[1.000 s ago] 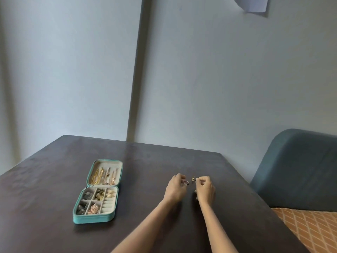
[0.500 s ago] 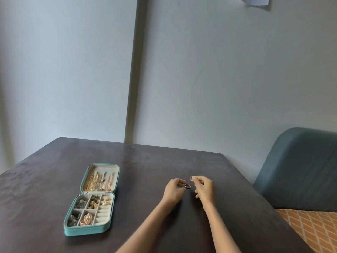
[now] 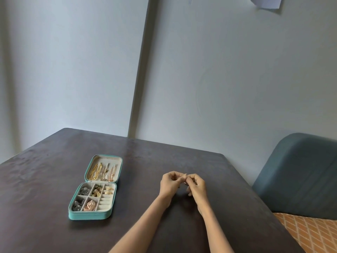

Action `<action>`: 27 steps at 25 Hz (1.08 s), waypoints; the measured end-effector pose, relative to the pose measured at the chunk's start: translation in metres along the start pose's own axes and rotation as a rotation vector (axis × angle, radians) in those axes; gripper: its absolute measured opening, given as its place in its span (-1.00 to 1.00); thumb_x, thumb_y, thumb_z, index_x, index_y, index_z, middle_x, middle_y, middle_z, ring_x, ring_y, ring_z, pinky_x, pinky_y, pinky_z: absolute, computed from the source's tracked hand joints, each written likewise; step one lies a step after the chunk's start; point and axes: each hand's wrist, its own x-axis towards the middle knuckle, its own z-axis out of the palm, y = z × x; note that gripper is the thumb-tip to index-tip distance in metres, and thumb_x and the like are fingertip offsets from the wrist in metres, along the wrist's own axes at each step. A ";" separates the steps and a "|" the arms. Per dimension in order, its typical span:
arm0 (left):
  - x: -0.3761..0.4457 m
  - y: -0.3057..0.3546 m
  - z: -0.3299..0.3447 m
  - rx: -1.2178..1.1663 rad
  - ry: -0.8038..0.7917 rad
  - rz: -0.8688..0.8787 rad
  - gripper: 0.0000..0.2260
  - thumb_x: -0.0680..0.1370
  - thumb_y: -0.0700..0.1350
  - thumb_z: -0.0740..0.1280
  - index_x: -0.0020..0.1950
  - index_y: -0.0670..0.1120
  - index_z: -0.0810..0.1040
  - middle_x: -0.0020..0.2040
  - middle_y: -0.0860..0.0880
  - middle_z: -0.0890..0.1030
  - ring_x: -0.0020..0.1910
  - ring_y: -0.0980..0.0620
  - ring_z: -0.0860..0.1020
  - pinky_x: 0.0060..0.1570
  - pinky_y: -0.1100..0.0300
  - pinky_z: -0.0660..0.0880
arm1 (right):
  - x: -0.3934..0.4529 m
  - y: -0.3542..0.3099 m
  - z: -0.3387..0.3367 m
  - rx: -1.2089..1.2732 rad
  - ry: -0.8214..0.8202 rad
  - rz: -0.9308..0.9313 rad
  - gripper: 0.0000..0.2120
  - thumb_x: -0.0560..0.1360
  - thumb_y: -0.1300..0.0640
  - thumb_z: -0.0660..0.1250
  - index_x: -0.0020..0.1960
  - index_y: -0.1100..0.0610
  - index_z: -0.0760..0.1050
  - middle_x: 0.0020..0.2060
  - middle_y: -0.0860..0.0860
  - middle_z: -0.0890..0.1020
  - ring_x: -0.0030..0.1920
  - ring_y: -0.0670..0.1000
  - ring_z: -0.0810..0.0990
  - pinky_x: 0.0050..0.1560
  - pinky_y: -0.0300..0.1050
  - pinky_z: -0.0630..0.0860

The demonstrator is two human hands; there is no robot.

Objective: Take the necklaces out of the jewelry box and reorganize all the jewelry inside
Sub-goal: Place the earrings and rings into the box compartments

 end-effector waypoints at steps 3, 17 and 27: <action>0.001 -0.002 -0.002 -0.014 0.035 0.002 -0.89 0.46 -0.13 0.45 -0.19 -0.16 0.64 -0.27 -0.03 0.66 -0.30 0.12 0.53 -0.29 0.29 0.44 | 0.001 0.004 0.003 -0.061 0.009 -0.015 -0.89 0.51 0.10 0.32 -0.19 0.06 0.52 -0.32 0.04 0.55 -0.42 -0.06 0.46 -0.43 -0.18 0.40; -0.005 0.011 -0.028 0.034 -0.174 -0.079 -0.85 0.55 -0.16 0.33 -0.17 -0.04 0.66 -0.21 0.04 0.66 -0.31 0.16 0.48 -0.29 0.33 0.39 | -0.018 -0.009 0.007 -0.082 0.135 -0.280 -0.76 0.39 0.22 0.46 -0.17 -0.13 0.60 -0.18 -0.13 0.67 -0.18 -0.20 0.61 -0.18 -0.29 0.55; -0.038 0.087 -0.154 0.749 -0.256 0.120 -0.86 0.40 -0.15 0.49 -0.09 -0.18 0.70 -0.53 0.19 0.54 -0.56 0.26 0.42 -0.46 0.44 0.32 | -0.070 -0.071 0.088 0.059 -0.103 -0.240 -0.83 0.40 0.24 0.44 -0.31 0.04 0.55 -0.37 0.00 0.65 -0.38 -0.07 0.55 -0.38 -0.11 0.49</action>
